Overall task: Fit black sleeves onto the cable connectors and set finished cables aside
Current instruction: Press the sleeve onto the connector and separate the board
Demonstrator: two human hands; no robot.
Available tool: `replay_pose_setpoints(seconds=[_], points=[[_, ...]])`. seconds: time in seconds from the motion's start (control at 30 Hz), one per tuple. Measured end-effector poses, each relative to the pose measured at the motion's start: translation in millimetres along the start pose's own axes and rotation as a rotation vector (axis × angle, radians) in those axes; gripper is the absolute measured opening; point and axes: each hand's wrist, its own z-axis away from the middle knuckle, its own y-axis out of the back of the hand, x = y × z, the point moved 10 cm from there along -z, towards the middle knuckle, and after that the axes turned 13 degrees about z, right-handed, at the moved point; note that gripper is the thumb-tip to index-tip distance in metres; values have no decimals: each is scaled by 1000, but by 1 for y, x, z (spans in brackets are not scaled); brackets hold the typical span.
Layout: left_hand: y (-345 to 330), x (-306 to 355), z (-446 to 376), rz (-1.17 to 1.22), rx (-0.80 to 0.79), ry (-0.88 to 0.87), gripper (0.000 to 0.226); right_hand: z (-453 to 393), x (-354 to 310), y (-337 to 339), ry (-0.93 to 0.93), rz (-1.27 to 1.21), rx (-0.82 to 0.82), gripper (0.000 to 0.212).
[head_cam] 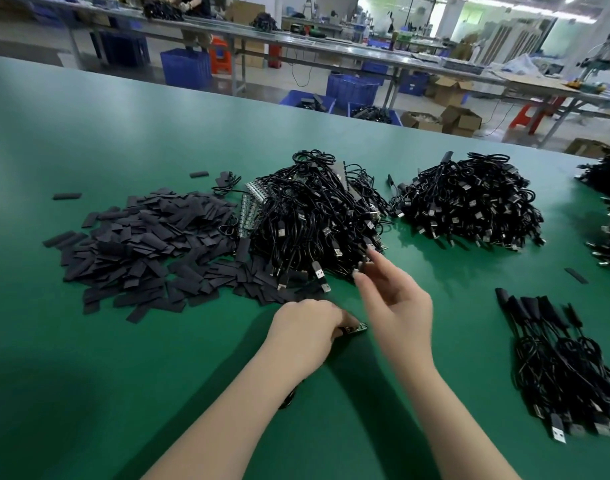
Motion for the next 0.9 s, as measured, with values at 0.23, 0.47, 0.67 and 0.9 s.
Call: replay_pose_setpoints(seconds=[0.23,0.47,0.67,0.9], points=[[6,-8,1,306,60,6,35,14,55,26,-267,-230,46,44],[12,-20,-4,475,168,43,41,12,59,18,-251,-268,8,45],[23,-13,2,522,279,6,37,15,66,9,-283,-314,-19,29],[22,-7,6,527,287,-4,20,15,68,10,-310,-356,3,21]])
